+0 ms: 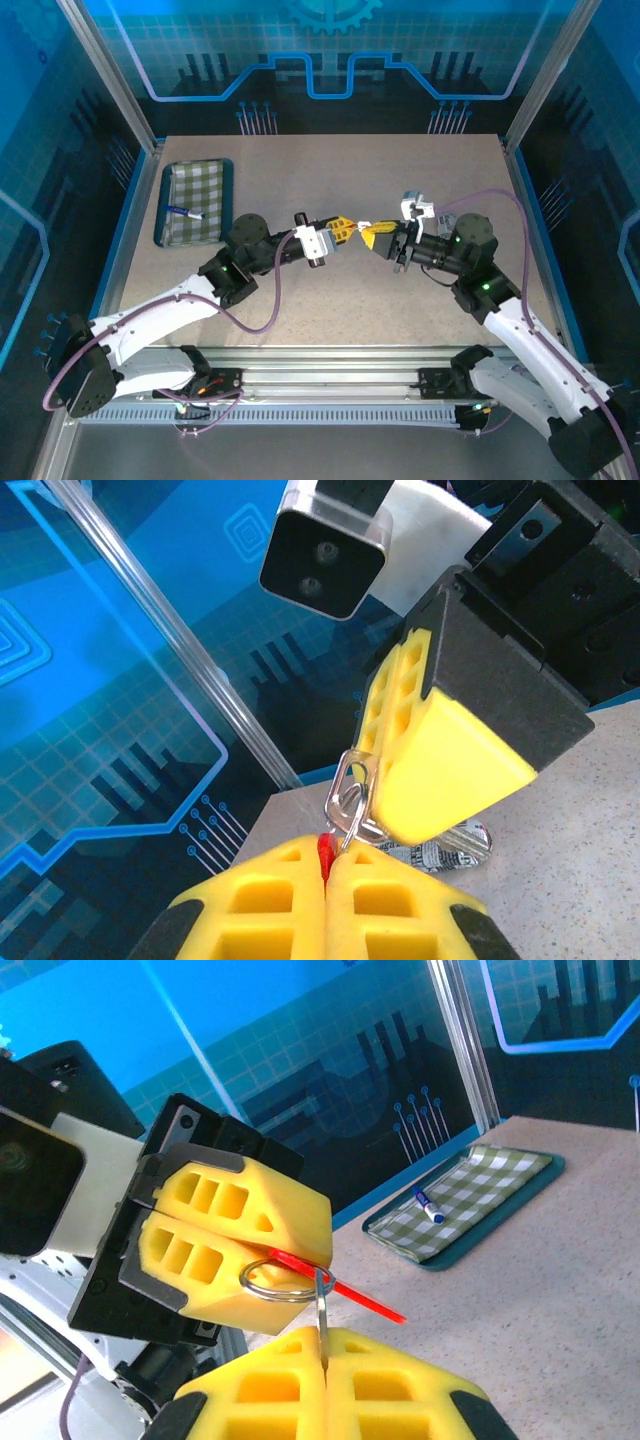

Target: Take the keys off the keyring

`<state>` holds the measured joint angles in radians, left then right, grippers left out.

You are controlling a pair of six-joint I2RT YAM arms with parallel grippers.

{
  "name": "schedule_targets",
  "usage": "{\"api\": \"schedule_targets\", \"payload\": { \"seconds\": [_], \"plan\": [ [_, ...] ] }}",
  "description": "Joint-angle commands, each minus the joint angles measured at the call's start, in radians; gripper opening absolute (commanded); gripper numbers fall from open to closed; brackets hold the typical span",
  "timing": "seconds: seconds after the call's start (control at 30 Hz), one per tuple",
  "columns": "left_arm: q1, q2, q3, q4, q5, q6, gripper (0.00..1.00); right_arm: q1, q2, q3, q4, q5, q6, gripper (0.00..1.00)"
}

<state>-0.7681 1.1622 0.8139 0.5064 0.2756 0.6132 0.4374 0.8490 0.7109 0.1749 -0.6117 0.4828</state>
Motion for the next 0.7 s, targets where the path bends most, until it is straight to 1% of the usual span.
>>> {"api": "schedule_targets", "payload": {
  "seconds": [0.0, 0.1, 0.17, 0.23, 0.37, 0.5, 0.67],
  "plan": [
    [-0.003, -0.031, -0.001, 0.096, -0.009, 0.028, 0.0, -0.024, 0.049, 0.014, 0.007, 0.024, 0.118, 0.0],
    [-0.006, -0.032, -0.002, 0.097, -0.007, 0.03, 0.0, -0.041, 0.087, 0.0, 0.083, -0.003, 0.23, 0.0],
    [-0.009, -0.033, -0.004, 0.101, -0.012, 0.031, 0.0, -0.047, 0.095, -0.011, 0.137, -0.019, 0.256, 0.0],
    [-0.008, -0.035, -0.012, 0.117, -0.025, 0.029, 0.0, -0.045, 0.066, -0.041, 0.156, 0.015, 0.208, 0.0],
    [-0.007, -0.036, -0.033, 0.177, -0.053, 0.0, 0.0, -0.041, -0.016, -0.093, 0.139, 0.087, 0.094, 0.0],
    [-0.007, -0.035, -0.038, 0.178, -0.062, -0.004, 0.0, -0.039, -0.09, -0.142, 0.185, 0.132, 0.056, 0.0],
    [-0.007, -0.035, -0.048, 0.179, -0.065, -0.016, 0.0, -0.037, -0.149, -0.173, 0.276, 0.129, 0.036, 0.0]
  ]
}}
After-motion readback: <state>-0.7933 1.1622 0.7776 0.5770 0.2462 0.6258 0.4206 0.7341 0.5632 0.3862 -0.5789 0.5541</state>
